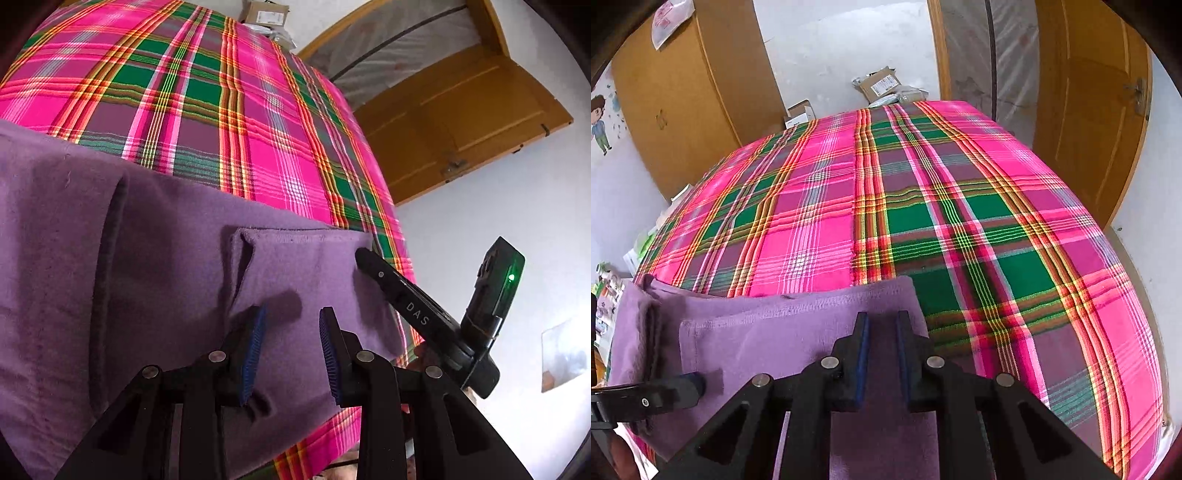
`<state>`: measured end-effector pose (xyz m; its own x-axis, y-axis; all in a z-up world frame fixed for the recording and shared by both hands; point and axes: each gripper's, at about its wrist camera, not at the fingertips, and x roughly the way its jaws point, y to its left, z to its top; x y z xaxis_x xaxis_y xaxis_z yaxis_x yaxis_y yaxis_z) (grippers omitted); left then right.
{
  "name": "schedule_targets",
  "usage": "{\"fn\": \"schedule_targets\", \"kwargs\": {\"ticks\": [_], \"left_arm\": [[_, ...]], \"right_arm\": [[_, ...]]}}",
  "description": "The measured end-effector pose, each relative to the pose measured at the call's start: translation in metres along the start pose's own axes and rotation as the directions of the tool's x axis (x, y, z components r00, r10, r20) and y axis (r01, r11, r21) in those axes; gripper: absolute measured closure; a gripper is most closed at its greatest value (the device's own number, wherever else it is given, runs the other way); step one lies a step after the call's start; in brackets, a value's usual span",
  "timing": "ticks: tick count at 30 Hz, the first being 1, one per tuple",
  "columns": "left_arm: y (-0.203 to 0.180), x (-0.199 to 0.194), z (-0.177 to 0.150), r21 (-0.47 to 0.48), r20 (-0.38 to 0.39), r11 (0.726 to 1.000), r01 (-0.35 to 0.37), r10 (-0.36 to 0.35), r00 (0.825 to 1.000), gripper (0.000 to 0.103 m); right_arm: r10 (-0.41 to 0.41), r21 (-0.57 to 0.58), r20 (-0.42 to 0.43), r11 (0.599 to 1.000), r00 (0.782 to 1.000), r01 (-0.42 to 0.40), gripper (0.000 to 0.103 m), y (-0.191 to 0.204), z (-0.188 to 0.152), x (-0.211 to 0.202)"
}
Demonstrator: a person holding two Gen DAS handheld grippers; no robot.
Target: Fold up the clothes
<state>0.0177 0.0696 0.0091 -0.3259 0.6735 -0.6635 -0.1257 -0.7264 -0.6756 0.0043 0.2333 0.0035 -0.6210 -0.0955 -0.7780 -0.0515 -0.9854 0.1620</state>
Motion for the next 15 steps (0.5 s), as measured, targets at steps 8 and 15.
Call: {"fn": "schedule_targets", "kwargs": {"ticks": [8, 15], "left_arm": [[0.003, -0.012, -0.011, 0.007, -0.003, 1.0, 0.002, -0.002, 1.0, 0.071], [0.004, -0.028, -0.027, 0.037, 0.005, 0.999, -0.015, 0.015, 1.0, 0.071]], "right_arm": [[-0.031, -0.052, 0.044, 0.998, 0.999, 0.034, 0.087, 0.012, -0.037, -0.034], [-0.092, -0.062, 0.1, 0.993, 0.991, 0.098, 0.086, 0.021, -0.075, -0.054]]}}
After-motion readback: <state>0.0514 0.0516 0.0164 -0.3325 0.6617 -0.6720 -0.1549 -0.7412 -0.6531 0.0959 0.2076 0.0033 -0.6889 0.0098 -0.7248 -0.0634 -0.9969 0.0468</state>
